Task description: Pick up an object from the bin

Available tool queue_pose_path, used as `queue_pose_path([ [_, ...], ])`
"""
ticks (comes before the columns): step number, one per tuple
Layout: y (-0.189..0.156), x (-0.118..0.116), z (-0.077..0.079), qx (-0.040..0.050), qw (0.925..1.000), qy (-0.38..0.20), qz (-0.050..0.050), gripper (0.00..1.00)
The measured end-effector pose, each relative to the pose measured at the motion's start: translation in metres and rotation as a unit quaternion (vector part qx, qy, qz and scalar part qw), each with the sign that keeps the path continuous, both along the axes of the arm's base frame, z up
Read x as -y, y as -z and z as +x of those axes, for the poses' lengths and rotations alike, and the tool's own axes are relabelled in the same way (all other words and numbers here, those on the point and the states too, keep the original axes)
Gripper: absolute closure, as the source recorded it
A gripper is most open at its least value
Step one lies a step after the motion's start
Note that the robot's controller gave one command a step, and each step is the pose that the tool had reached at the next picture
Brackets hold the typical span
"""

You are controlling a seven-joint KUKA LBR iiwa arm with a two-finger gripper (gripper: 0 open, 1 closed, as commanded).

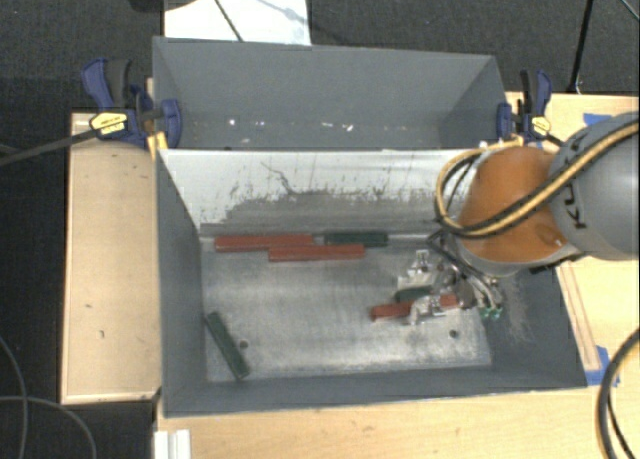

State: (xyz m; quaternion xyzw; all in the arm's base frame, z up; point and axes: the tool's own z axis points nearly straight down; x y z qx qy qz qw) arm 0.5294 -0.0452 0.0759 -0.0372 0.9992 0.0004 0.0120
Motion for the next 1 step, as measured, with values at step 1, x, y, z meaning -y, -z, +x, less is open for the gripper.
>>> queue_pose_path([
  [1,-0.1752,-0.0076,0.0261,-0.006,0.9999,-0.01,-0.001,1.0],
])
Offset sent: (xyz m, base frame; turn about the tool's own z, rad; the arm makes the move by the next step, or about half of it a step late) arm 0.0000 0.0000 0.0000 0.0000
